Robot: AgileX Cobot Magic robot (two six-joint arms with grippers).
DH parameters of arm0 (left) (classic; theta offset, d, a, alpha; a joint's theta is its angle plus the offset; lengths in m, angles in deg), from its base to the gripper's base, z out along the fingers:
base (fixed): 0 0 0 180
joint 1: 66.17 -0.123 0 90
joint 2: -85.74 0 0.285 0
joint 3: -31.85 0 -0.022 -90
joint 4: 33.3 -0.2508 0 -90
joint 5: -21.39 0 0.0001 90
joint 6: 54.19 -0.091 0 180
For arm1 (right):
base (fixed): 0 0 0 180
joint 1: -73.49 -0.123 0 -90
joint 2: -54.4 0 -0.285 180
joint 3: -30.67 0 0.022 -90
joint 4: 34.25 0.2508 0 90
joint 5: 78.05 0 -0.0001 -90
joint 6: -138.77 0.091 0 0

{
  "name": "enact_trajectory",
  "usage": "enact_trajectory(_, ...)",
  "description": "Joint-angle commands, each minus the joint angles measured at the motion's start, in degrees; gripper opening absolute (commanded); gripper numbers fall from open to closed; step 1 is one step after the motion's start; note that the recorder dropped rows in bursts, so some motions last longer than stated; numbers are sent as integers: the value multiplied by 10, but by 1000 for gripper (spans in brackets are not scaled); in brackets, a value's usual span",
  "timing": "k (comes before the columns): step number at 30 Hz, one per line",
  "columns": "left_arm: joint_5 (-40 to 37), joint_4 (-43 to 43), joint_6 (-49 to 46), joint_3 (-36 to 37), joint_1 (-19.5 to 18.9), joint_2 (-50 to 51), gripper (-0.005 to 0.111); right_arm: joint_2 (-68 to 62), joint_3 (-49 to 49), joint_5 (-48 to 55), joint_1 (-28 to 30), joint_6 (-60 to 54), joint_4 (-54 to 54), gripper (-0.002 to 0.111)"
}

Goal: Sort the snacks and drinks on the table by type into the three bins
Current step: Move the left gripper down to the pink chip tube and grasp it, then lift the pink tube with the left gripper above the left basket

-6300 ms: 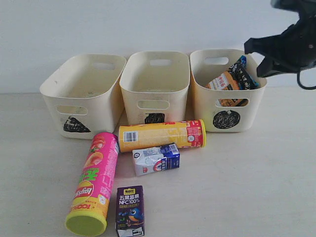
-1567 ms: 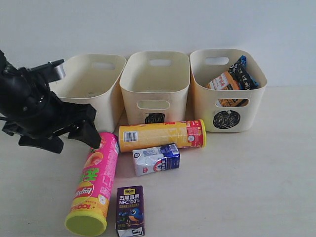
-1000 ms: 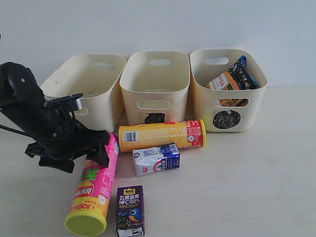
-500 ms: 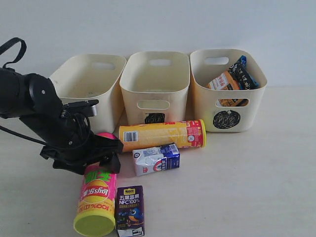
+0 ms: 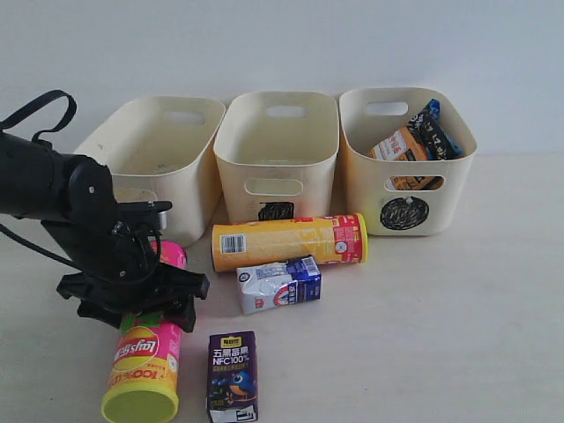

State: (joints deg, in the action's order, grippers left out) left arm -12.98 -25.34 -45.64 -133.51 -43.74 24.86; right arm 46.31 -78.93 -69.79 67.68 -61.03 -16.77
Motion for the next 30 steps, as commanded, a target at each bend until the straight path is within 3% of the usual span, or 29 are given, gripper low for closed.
enact_trajectory(1, 4, -3, 16, -2, 3, 1, 75, 3, 10, 48, 0, 0, -65, 0)
enact_trajectory(4, 8, -3, 20, -2, 3, 1, 75, 3, 68, -23, 0, 0, -67, 0)
enact_trajectory(8, 17, -3, 24, -2, 3, 1, 74, 3, 68, 81, 0, 5, -94, 0)
enact_trajectory(10, 24, -3, 35, -2, 3, 1, 66, 3, 68, 92, 0, 5, -98, 0)
enact_trajectory(14, 13, -3, 35, -2, 3, 1, 21, 3, 68, 92, 0, 5, -98, 0)
enact_trajectory(15, 5, -4, 31, -2, 3, 1, 5, 3, 68, 92, 0, 5, -98, 0)
enact_trajectory(30, -51, -5, 19, -2, 3, -101, 4, 3, 68, 104, 0, 7, -71, 0)
